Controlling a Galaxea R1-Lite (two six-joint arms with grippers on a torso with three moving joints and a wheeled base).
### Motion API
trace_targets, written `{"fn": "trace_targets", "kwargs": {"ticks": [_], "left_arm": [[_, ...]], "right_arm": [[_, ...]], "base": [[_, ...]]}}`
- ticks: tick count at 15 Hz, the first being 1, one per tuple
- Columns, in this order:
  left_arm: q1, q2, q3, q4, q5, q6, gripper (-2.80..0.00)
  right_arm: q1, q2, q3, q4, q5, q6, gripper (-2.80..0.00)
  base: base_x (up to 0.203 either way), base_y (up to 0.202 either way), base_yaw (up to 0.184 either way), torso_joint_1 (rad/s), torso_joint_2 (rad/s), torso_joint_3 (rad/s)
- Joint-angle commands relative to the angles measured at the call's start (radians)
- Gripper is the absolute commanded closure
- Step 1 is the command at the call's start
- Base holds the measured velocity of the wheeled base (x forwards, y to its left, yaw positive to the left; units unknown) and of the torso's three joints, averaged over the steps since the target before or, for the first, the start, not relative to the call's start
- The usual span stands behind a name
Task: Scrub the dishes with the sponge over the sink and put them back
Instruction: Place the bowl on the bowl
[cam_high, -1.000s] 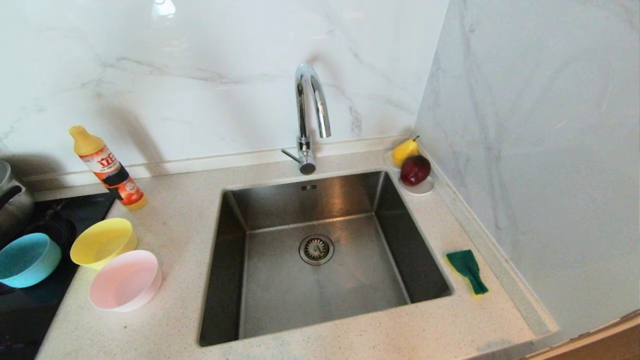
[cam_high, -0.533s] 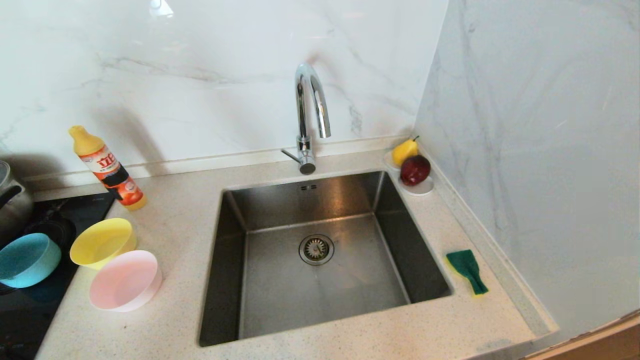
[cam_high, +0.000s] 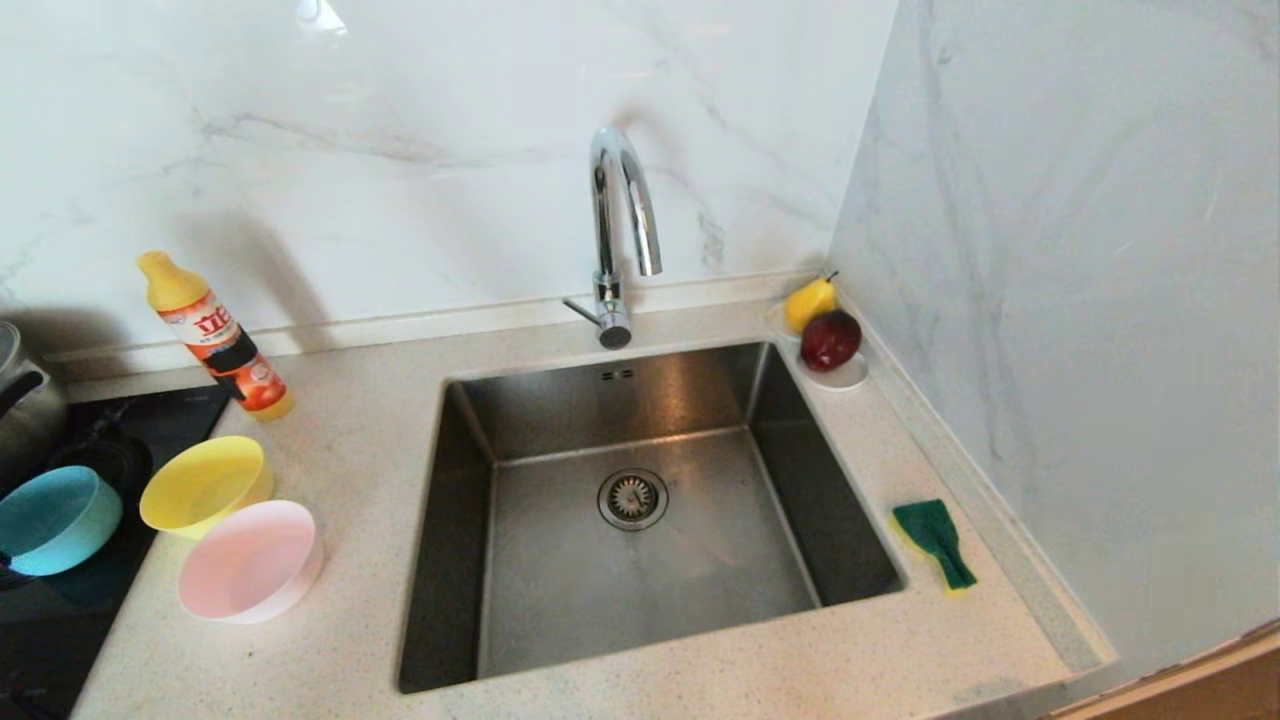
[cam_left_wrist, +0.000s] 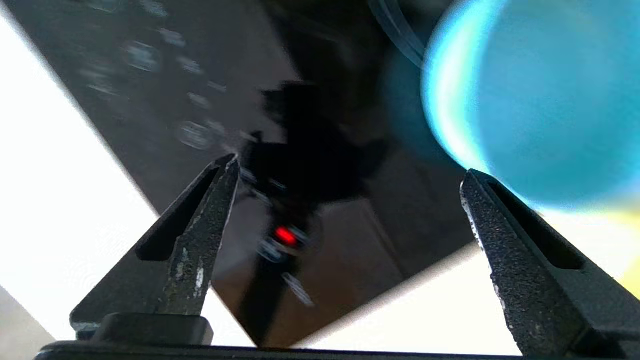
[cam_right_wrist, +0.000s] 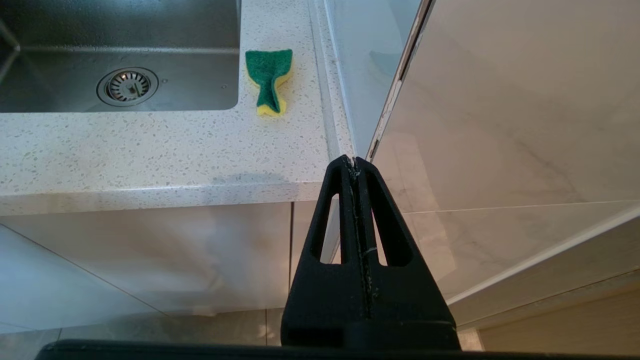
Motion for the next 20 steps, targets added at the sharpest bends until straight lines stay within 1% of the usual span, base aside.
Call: {"fn": "trace_targets", "kwargs": {"ticks": [1, 2, 4, 6, 9, 10, 11, 14, 16, 18, 20], "left_arm": [[0.000, -0.078, 0.019, 0.048, -0.049, 0.000, -2.80], [-0.015, -0.102, 0.031, 0.075, -0.060, 0.005, -2.80], [-0.099, -0.137, 0.056, 0.088, -0.062, 0.008, -2.80], [-0.186, -0.148, 0.077, 0.091, -0.049, 0.009, -2.80], [-0.298, -0.131, 0.078, 0.082, 0.011, 0.005, -2.80], [-0.319, -0.103, 0.064, 0.078, 0.032, 0.002, -2.80], [-0.330, -0.065, 0.030, 0.079, 0.046, -0.007, -2.80], [-0.339, 0.047, -0.122, 0.097, 0.057, -0.088, -2.80], [-0.340, 0.101, -0.201, 0.138, 0.057, -0.117, -2.80], [-0.349, 0.135, -0.248, 0.184, 0.053, -0.140, -2.80], [-0.364, 0.156, -0.262, 0.186, 0.054, -0.161, -2.80]], "right_arm": [[0.000, -0.002, 0.000, 0.000, 0.001, -0.001, 0.00], [0.000, -0.002, 0.000, 0.000, 0.001, -0.001, 0.00], [0.000, -0.001, 0.000, 0.000, 0.001, -0.001, 0.00], [0.000, 0.000, 0.000, 0.000, 0.001, -0.001, 0.00], [0.000, -0.001, 0.000, 0.000, 0.001, -0.001, 0.00], [0.000, -0.001, 0.000, 0.000, 0.001, -0.001, 0.00], [0.000, -0.001, 0.000, 0.000, 0.001, -0.001, 0.00], [0.000, -0.001, 0.000, 0.000, 0.001, -0.001, 0.00], [0.000, 0.000, 0.000, 0.000, 0.001, -0.001, 0.00], [0.000, 0.000, 0.000, 0.000, 0.001, -0.001, 0.00], [0.000, -0.001, 0.000, 0.000, 0.000, -0.001, 0.00]], "base": [[0.000, 0.000, 0.000, 0.000, 0.00, 0.000], [0.000, 0.000, 0.000, 0.000, 0.00, 0.000], [0.000, 0.000, 0.000, 0.000, 0.00, 0.000], [0.000, 0.000, 0.000, 0.000, 0.00, 0.000], [0.000, 0.000, 0.000, 0.000, 0.00, 0.000], [0.000, 0.000, 0.000, 0.000, 0.00, 0.000], [0.000, 0.000, 0.000, 0.000, 0.00, 0.000], [0.000, 0.000, 0.000, 0.000, 0.00, 0.000], [0.000, 0.000, 0.000, 0.000, 0.00, 0.000], [0.000, 0.000, 0.000, 0.000, 0.00, 0.000], [0.000, 0.000, 0.000, 0.000, 0.00, 0.000]]}}
